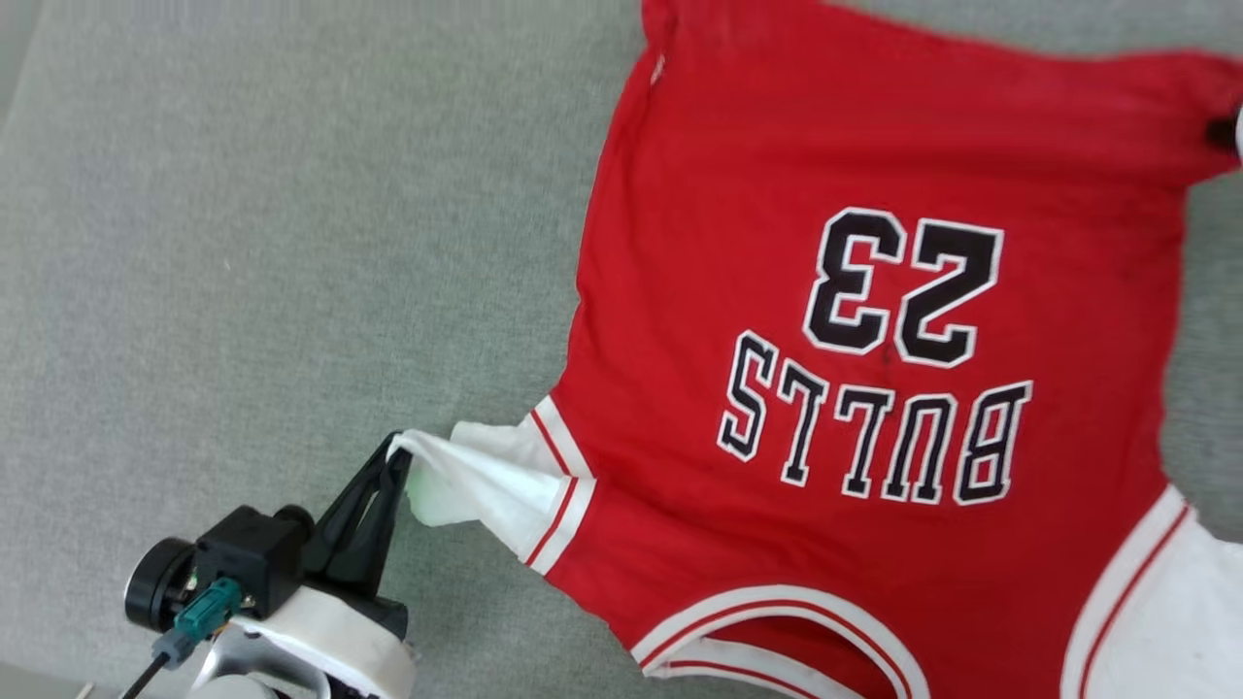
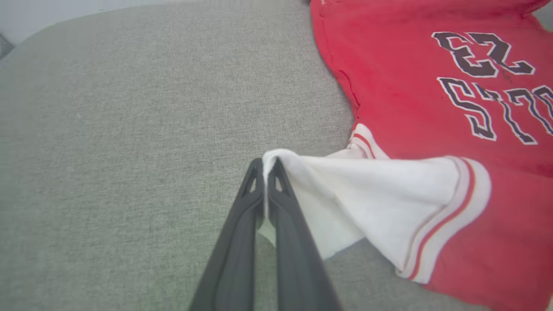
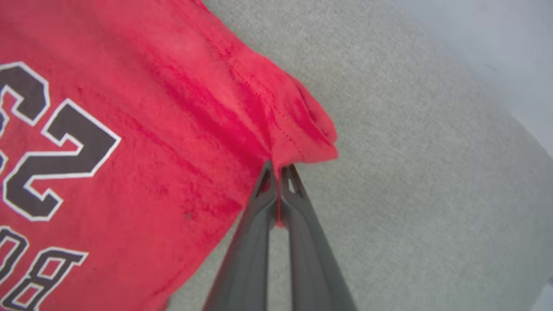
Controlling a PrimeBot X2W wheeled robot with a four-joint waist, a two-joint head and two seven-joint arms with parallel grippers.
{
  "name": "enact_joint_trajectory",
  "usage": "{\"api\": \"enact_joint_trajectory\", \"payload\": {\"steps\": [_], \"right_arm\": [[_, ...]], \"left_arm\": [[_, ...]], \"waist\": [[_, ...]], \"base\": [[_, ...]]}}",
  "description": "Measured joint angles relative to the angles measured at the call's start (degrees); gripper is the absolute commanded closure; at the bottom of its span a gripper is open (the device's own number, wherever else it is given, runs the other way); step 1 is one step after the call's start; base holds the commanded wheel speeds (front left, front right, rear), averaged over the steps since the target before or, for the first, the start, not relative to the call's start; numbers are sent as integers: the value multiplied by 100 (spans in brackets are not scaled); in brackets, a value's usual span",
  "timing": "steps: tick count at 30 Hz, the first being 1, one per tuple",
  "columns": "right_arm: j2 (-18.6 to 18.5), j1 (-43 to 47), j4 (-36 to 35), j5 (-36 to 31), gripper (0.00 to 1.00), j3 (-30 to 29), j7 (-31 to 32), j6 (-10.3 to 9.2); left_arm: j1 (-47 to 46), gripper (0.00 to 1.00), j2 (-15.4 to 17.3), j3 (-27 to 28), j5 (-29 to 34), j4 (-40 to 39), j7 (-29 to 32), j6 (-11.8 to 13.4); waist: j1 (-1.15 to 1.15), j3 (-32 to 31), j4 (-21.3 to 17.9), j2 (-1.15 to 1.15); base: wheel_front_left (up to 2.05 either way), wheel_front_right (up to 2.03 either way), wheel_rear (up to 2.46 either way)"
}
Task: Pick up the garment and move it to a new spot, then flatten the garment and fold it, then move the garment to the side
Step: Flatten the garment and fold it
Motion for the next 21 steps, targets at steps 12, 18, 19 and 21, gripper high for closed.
{"api": "enact_joint_trajectory", "payload": {"steps": [12,18,19,21], "right_arm": [[-1619,2437,-1496,937,100,420,-1031,0],[-1919,4073,-1657,1326,100,131,-1591,0],[-1935,4329,-1663,1388,100,70,-1656,0],[-1951,4896,-1679,1477,100,-18,-1759,0]], "left_arm": [[518,100,162,31,-102,-9,26,255],[739,100,263,37,-162,-15,34,321],[772,100,276,42,-189,-18,34,346],[809,100,297,49,-199,-25,34,347]], "waist": [[-1,-1059,-574,0],[-1,-1358,-833,0],[-1,-1393,-870,0],[-1,-1452,-933,0]], "base": [[0,0,0],[0,0,0],[0,0,0],[0,0,0]]}}
